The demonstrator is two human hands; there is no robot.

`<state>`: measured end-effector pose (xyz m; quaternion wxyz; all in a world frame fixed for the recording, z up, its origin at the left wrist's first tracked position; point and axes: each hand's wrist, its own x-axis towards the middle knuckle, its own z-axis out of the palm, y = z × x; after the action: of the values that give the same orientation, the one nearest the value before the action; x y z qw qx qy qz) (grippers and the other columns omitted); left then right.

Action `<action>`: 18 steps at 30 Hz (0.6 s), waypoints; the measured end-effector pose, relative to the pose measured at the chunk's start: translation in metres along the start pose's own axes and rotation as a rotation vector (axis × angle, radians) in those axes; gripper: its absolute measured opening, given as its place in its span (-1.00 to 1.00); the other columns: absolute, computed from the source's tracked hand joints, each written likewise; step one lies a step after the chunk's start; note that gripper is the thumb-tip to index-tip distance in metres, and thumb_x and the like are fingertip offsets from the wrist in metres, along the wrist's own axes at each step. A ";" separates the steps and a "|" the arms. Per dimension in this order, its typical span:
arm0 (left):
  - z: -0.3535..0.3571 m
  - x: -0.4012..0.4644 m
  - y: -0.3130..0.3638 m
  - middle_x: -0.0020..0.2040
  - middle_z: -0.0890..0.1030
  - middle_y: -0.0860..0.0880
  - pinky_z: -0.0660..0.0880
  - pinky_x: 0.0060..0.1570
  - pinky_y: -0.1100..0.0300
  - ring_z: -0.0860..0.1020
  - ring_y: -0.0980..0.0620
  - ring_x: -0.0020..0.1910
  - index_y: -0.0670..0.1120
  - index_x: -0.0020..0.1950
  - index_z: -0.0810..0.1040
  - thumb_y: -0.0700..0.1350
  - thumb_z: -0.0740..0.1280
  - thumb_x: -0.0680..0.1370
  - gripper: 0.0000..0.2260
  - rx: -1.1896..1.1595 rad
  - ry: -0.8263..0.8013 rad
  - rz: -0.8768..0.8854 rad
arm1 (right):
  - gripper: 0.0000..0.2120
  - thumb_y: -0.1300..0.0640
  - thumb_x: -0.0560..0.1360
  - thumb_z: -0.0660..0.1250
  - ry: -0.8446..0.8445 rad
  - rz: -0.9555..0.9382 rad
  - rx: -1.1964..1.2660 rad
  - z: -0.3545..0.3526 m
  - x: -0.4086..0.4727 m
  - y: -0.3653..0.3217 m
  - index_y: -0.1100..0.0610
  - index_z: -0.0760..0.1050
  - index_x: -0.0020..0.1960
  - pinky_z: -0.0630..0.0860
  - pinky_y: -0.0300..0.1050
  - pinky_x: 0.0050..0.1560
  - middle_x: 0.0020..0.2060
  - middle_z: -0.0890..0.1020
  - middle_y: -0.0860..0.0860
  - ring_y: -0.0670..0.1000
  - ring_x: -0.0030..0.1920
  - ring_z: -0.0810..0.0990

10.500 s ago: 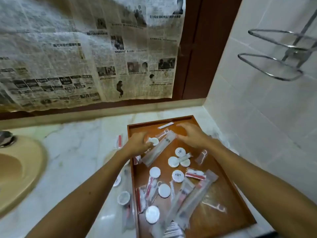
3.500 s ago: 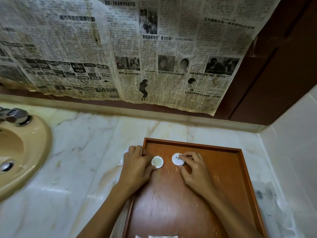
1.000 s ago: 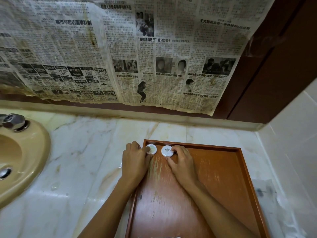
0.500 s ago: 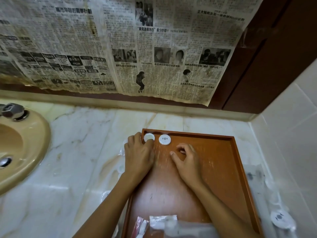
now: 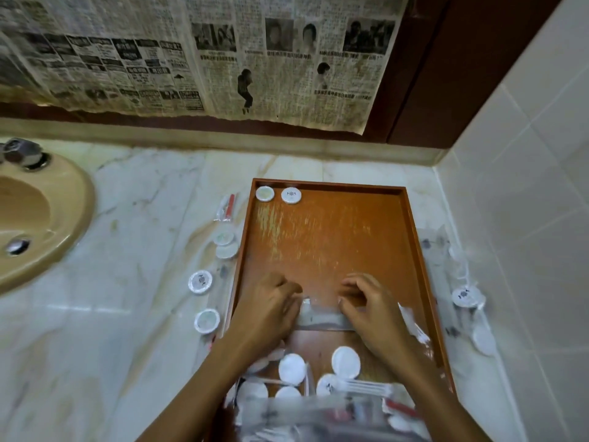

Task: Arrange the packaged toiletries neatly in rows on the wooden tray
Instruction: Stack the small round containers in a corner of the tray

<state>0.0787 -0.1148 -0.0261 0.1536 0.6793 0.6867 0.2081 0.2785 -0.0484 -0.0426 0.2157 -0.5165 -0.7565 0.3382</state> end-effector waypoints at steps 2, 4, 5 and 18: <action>0.001 -0.022 0.007 -0.10 0.63 -0.04 0.50 -0.19 0.10 0.57 -0.05 -0.09 -0.06 0.05 0.65 -0.09 0.31 0.54 -0.83 -0.008 -0.068 0.012 | -0.78 0.20 0.45 0.44 0.037 -0.045 -0.119 -0.003 -0.022 0.003 0.06 0.59 0.09 0.42 -0.18 0.06 0.04 0.56 -0.10 -0.10 0.06 0.44; 0.001 -0.041 0.011 -0.10 0.67 0.03 0.51 -0.17 0.11 0.60 0.03 -0.09 0.00 0.03 0.65 -0.04 0.27 0.55 -0.82 -0.024 -0.114 -0.011 | -0.79 0.17 0.46 0.44 -0.017 -0.069 -0.173 -0.005 -0.041 0.008 0.03 0.61 0.09 0.44 -0.16 0.05 0.01 0.56 -0.13 -0.09 0.07 0.45; 0.002 -0.049 0.013 -0.09 0.68 0.05 0.52 -0.16 0.12 0.61 0.06 -0.09 0.03 0.04 0.65 -0.02 0.26 0.55 -0.81 -0.029 -0.134 -0.021 | -0.79 0.14 0.47 0.43 -0.076 -0.087 -0.211 -0.007 -0.050 0.012 -0.01 0.61 0.09 0.46 -0.15 0.03 -0.01 0.56 -0.14 -0.09 0.07 0.47; 0.009 -0.065 0.011 0.04 0.52 0.02 0.49 -0.12 0.10 0.54 -0.05 0.07 0.05 0.23 0.52 0.01 0.38 0.45 -0.65 0.132 -0.426 -0.077 | -0.73 0.05 0.42 0.43 -0.182 -0.071 -0.198 0.000 -0.061 0.009 -0.12 0.31 -0.16 0.42 -0.21 -0.27 -0.22 0.46 -0.22 -0.17 -0.18 0.44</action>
<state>0.0950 -0.1793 -0.0334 0.2584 0.6898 0.6763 0.0086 0.3069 -0.1024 -0.0477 0.1060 -0.4752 -0.8205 0.2996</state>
